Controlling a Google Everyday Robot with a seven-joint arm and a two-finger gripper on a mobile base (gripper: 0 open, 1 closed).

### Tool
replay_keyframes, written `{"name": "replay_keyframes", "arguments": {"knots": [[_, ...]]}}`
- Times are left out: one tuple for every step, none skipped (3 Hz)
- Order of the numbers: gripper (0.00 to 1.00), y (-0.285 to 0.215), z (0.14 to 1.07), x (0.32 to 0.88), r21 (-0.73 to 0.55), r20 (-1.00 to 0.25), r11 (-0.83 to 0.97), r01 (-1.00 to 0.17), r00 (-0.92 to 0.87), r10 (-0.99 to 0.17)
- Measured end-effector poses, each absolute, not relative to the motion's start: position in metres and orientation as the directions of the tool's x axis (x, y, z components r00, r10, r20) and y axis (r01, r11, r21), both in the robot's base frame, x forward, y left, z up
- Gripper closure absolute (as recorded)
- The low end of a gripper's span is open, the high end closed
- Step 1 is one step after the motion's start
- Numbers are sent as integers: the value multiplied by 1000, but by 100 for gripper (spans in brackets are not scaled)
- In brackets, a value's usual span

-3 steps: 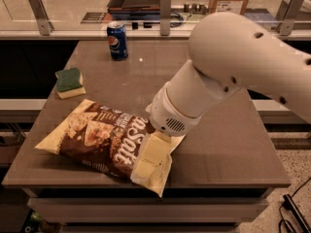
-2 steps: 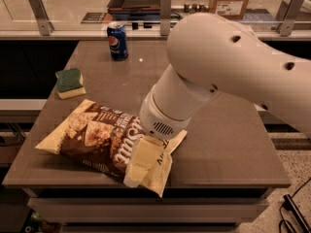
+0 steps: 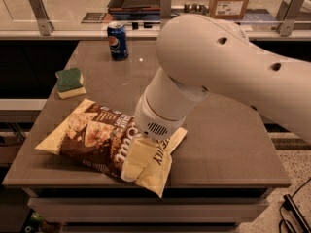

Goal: Move brown chip bag near pepsi can

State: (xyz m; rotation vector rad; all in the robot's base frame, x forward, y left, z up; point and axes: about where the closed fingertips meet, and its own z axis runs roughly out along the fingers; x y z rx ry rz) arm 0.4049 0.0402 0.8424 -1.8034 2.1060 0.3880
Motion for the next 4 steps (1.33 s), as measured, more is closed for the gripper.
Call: {"name": "replay_keyframes", "arguments": {"knots": [[41, 41, 843, 404, -16, -425, 156, -988, -134, -895], [64, 41, 844, 403, -19, -425, 154, -988, -132, -896], [87, 42, 845, 403, -22, -424, 153, -988, -129, -896], [100, 42, 847, 403, -22, -425, 153, -988, -129, -896]]}}
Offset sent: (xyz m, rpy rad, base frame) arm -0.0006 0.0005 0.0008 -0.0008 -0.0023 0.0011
